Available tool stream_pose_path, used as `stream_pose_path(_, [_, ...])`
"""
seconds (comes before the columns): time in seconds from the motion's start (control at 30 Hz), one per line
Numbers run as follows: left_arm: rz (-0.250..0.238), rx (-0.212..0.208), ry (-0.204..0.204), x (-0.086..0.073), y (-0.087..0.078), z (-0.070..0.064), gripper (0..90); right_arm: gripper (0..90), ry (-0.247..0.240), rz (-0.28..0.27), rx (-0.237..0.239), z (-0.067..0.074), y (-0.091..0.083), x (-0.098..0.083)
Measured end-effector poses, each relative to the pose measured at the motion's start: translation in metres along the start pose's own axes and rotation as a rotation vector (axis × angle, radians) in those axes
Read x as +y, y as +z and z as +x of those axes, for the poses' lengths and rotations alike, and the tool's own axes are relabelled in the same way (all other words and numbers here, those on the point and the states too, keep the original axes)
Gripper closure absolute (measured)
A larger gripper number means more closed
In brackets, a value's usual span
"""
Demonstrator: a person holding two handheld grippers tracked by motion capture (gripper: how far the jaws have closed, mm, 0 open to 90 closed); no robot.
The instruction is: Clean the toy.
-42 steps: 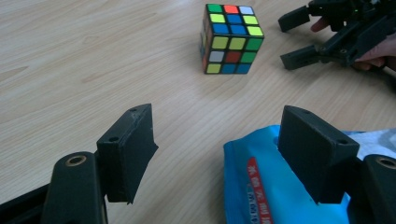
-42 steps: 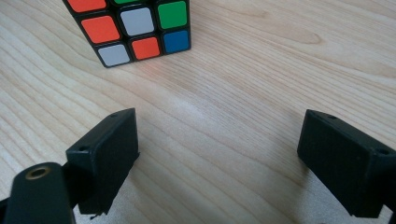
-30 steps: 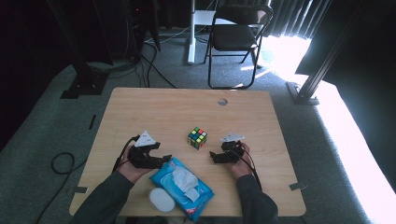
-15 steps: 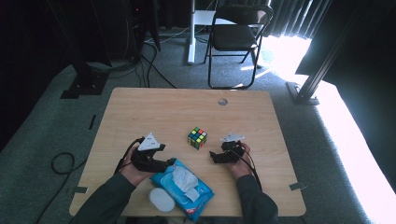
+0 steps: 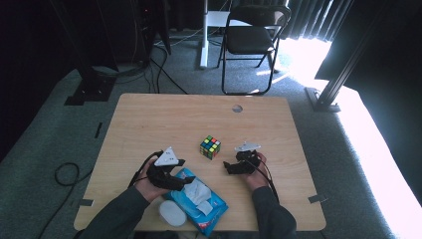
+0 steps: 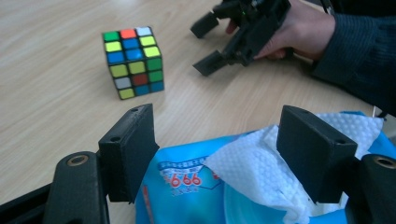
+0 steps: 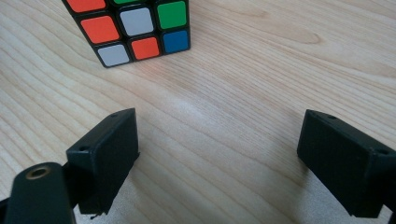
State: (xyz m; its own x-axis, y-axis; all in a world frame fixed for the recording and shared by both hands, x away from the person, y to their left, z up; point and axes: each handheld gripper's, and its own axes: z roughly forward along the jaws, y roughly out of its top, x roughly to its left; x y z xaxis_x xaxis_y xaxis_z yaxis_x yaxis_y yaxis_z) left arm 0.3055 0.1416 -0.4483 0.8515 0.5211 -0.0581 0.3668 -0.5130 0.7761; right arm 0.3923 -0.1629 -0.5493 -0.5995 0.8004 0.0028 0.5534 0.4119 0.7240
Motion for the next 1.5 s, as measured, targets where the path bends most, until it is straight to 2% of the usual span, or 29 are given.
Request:
stream_pose_path(0.23, [0.018, -0.040, -0.007, -0.002, 0.006, -0.001, 35.6, 12.5, 0.000, 0.000, 0.000, 0.000, 0.000, 0.000])
stream_pose_path(0.4, [0.037, -0.056, 0.007, -0.004, 0.011, -0.002, 36.6, 12.4, 0.000, 0.000, 0.000, 0.000, 0.000, 0.000])
stream_pose_path(0.5, [0.048, -0.082, 0.002, -0.006, 0.015, -0.001, 37.5, 12.4, 0.001, 0.000, 0.000, 0.000, 0.000, 0.000])
stream_pose_path(0.67, [0.088, -0.124, 0.021, -0.009, 0.021, -0.003, 42.3, 12.4, 0.001, 0.000, 0.000, 0.000, 0.000, 0.000])
stream_pose_path(0.83, [0.124, -0.147, 0.030, -0.012, 0.027, -0.003, 50.1, 12.5, 0.001, 0.000, 0.001, 0.000, 0.000, 0.000])
stream_pose_path(0.93, [0.118, -0.169, 0.040, -0.011, 0.026, -0.004, 58.1, 12.5, 0.001, 0.000, 0.001, 0.000, 0.000, 0.000])
stream_pose_path(1.07, [0.114, -0.170, 0.054, -0.011, 0.025, -0.006, 67.1, 12.4, 0.001, 0.000, 0.001, 0.000, 0.000, 0.000])
stream_pose_path(1.4, [0.084, -0.133, 0.091, -0.008, 0.018, -0.007, 87.9, 12.5, 0.001, 0.000, 0.001, 0.000, 0.000, 0.000])
stream_pose_path(1.5, [0.081, -0.125, 0.102, -0.008, 0.017, -0.008, 89.0, 12.4, 0.001, 0.000, 0.001, 0.000, 0.000, 0.000])
